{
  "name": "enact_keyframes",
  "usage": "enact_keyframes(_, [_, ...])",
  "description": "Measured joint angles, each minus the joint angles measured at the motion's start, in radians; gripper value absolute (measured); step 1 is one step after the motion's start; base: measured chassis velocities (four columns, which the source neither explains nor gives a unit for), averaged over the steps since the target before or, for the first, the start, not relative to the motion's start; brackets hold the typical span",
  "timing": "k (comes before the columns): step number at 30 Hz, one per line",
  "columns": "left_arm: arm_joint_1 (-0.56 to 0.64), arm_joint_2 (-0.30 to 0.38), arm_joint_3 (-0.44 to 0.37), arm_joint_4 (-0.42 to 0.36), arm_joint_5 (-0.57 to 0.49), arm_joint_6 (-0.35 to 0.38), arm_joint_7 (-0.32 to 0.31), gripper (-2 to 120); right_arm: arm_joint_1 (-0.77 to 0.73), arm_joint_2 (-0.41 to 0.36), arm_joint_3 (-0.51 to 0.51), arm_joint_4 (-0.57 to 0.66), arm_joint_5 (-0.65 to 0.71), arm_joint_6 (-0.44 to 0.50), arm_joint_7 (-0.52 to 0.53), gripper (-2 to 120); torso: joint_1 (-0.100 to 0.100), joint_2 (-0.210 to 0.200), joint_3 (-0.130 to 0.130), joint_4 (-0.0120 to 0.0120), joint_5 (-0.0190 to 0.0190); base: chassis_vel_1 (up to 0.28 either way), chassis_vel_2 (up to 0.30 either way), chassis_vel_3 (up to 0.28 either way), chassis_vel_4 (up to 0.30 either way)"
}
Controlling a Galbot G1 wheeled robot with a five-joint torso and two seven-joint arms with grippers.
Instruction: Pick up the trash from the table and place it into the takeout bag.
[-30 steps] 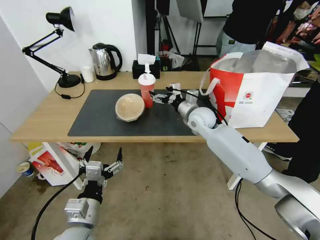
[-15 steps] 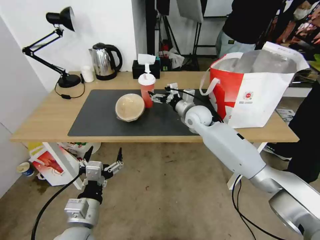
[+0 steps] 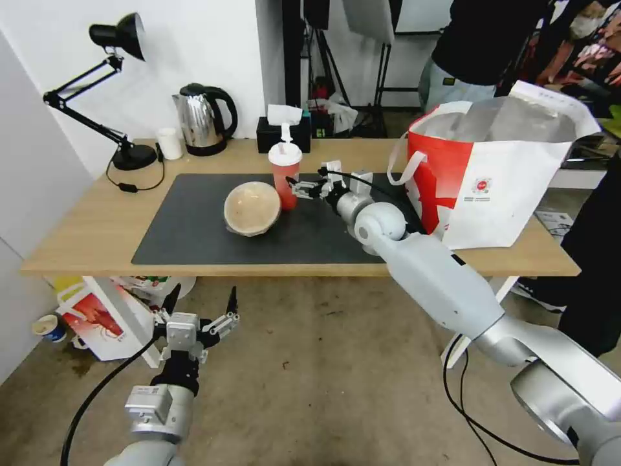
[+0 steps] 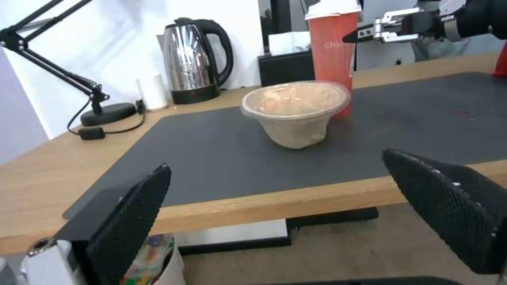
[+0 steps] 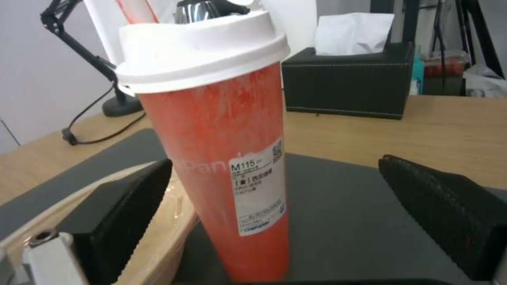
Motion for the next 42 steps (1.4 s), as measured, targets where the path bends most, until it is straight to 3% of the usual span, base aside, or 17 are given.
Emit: enact_keyframes(42, [0.0, 0.0, 0.0, 0.0, 0.0, 0.0, 0.0, 100, 0.059, 0.107, -0.036, -0.145, -0.032, 0.003, -0.039, 100, 0.0, 0.0, 0.0, 0.0, 0.0, 0.0, 0.0, 0.0, 0.0])
